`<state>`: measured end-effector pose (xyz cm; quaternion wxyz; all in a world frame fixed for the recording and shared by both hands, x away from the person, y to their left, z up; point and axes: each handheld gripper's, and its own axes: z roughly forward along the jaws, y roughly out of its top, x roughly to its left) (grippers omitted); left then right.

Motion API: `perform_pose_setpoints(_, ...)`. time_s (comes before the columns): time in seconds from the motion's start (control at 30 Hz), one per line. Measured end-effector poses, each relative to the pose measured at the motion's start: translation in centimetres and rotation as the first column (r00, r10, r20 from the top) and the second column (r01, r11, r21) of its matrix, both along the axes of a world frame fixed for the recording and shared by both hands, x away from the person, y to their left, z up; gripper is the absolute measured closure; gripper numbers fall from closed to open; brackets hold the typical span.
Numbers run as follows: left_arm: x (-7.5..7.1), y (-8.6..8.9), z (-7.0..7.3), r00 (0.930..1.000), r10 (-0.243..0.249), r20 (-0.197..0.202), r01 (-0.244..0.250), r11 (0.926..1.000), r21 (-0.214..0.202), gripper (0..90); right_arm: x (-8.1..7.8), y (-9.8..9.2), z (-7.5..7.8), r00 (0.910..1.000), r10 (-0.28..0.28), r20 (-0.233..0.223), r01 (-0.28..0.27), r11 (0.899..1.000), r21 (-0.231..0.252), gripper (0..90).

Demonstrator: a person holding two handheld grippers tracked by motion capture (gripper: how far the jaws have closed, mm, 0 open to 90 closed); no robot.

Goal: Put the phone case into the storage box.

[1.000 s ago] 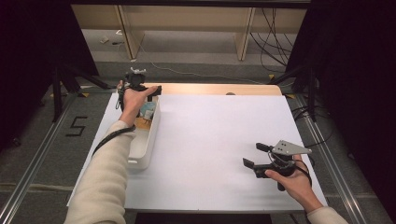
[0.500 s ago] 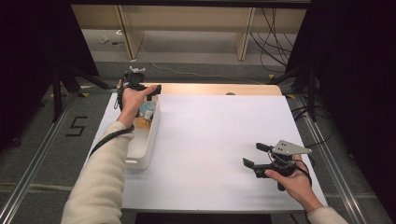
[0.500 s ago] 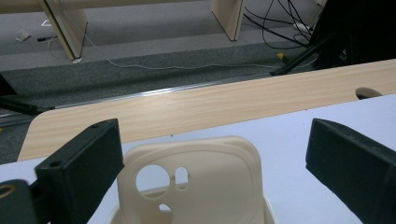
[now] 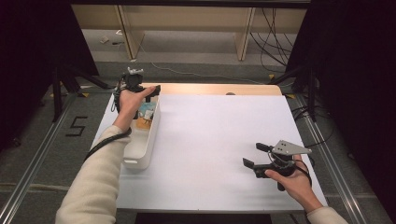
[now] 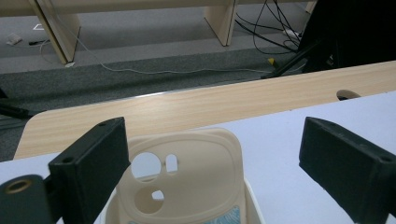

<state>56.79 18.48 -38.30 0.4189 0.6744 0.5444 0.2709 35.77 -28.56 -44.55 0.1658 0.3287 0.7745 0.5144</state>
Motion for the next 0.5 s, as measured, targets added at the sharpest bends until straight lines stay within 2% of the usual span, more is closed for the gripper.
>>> perform_pose_setpoints(0.17, -0.6, 0.0, -0.1, 0.9998, -0.018, 0.001, 0.018, 0.9998, -0.008, 8.4, 0.0, 0.0, 0.0, 1.0000, -0.001, 0.001, 0.001, 1.000, -0.001, 16.1)
perform_pose_setpoints(0.5, -2.3, -0.1, 0.3, 0.9981, -0.050, 0.035, 0.050, 0.9987, -0.009, 3.7, 0.0, 0.0, 0.0, 1.0000, -0.001, 0.002, 0.001, 1.000, -0.002, 16.1)
